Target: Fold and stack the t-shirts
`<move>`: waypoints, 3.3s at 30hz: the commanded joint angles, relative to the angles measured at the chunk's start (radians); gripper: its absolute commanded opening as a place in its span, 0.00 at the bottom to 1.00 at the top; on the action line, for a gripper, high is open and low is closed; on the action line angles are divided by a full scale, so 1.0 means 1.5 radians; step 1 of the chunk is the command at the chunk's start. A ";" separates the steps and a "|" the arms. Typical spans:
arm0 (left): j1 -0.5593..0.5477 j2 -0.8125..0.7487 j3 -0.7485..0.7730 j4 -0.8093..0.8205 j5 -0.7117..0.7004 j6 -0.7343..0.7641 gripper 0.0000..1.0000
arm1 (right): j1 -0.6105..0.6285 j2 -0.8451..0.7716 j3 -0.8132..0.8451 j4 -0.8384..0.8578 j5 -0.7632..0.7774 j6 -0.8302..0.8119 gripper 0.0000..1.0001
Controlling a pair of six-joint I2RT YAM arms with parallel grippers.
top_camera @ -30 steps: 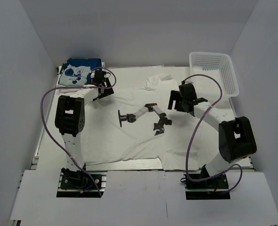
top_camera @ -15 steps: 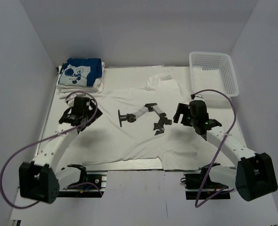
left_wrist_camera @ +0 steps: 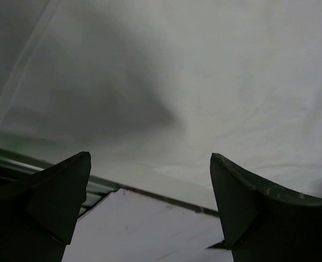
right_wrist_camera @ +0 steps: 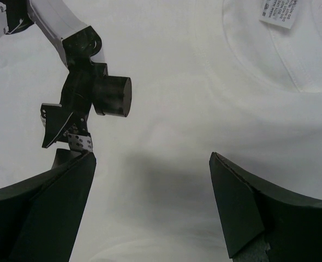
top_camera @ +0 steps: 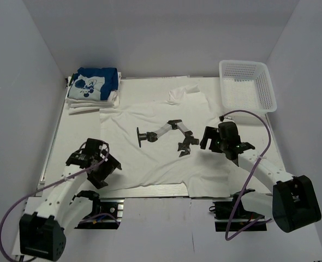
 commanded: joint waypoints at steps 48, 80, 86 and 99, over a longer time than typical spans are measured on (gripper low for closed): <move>-0.006 0.264 0.018 0.003 -0.174 -0.149 0.06 | 0.118 -0.055 0.008 -0.330 -0.090 0.061 0.90; -0.006 0.200 0.010 0.040 -0.156 -0.065 0.02 | 0.421 0.048 0.087 -0.405 -0.148 -0.045 0.84; -0.006 0.188 0.004 0.047 -0.143 -0.065 0.02 | 0.455 0.097 0.064 -0.424 -0.032 0.032 0.82; -0.006 0.169 0.004 0.053 -0.117 -0.054 0.02 | 0.454 0.142 0.079 -0.402 0.129 0.100 0.03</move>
